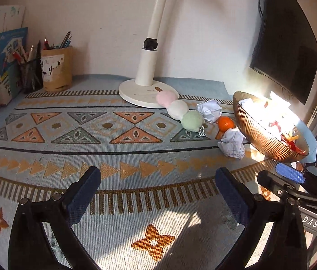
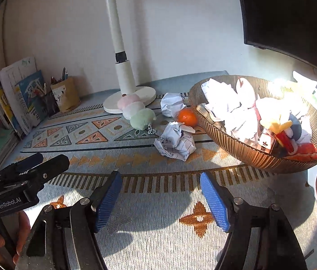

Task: Organize objects
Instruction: 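Move both tools back toward the remaining paper balls beside the orange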

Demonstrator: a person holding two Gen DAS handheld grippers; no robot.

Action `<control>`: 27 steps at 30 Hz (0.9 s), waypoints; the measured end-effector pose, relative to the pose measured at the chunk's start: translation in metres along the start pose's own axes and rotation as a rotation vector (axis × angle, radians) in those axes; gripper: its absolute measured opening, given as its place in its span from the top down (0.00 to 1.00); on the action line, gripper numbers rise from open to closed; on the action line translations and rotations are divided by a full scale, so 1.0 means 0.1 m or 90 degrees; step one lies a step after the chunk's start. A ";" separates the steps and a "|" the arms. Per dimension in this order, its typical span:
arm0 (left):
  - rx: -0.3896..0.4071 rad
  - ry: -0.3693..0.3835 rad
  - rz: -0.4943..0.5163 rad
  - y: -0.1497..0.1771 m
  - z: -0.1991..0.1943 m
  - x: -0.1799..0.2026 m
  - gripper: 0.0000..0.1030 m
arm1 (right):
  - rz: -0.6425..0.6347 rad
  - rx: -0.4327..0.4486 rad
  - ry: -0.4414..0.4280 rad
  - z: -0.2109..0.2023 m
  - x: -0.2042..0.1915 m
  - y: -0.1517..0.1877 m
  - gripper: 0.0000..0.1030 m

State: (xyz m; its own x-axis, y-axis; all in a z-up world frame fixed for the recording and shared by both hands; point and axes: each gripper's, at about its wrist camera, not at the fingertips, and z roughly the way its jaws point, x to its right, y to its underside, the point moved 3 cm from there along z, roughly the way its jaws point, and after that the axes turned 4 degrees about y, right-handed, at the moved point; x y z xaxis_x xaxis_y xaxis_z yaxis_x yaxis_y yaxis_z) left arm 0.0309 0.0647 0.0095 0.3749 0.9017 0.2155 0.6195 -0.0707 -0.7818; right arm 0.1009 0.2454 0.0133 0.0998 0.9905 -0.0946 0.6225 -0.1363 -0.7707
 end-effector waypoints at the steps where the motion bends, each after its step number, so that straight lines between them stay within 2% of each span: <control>1: -0.003 0.001 0.011 0.01 0.00 0.04 0.01 | 0.016 -0.002 -0.007 0.00 0.05 -0.01 0.31; 6: -0.005 -0.003 0.026 0.01 0.00 0.07 0.01 | 0.066 -0.025 -0.027 0.06 0.20 -0.03 0.30; 15: -0.020 -0.007 0.008 0.01 0.04 0.03 0.01 | 0.075 -0.050 0.003 0.15 0.22 -0.03 0.30; 17: -0.044 0.019 0.004 -0.05 0.10 0.05 0.01 | 0.094 -0.067 0.011 0.22 0.25 -0.06 0.30; 20: -0.077 0.079 -0.063 -0.26 0.23 0.03 0.01 | 0.160 -0.107 0.006 0.38 0.29 -0.14 0.30; 23: -0.105 0.119 -0.127 -0.57 0.47 0.00 0.01 | 0.221 -0.126 -0.007 0.53 0.28 -0.28 0.30; 25: -0.108 0.107 -0.157 -0.73 0.70 -0.04 0.01 | 0.228 -0.132 0.006 0.64 0.25 -0.37 0.30; 27: -0.120 0.121 -0.196 -0.81 0.94 -0.08 0.02 | 0.218 -0.137 0.031 0.75 0.23 -0.43 0.30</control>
State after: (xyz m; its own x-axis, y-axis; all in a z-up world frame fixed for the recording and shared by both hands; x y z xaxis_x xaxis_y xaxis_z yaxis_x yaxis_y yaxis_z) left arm -0.0872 0.1036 0.0164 0.2626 0.7992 0.5407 0.8314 0.0970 -0.5472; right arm 0.0183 0.2749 -0.0034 0.3626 0.8858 -0.2897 0.6943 -0.4641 -0.5500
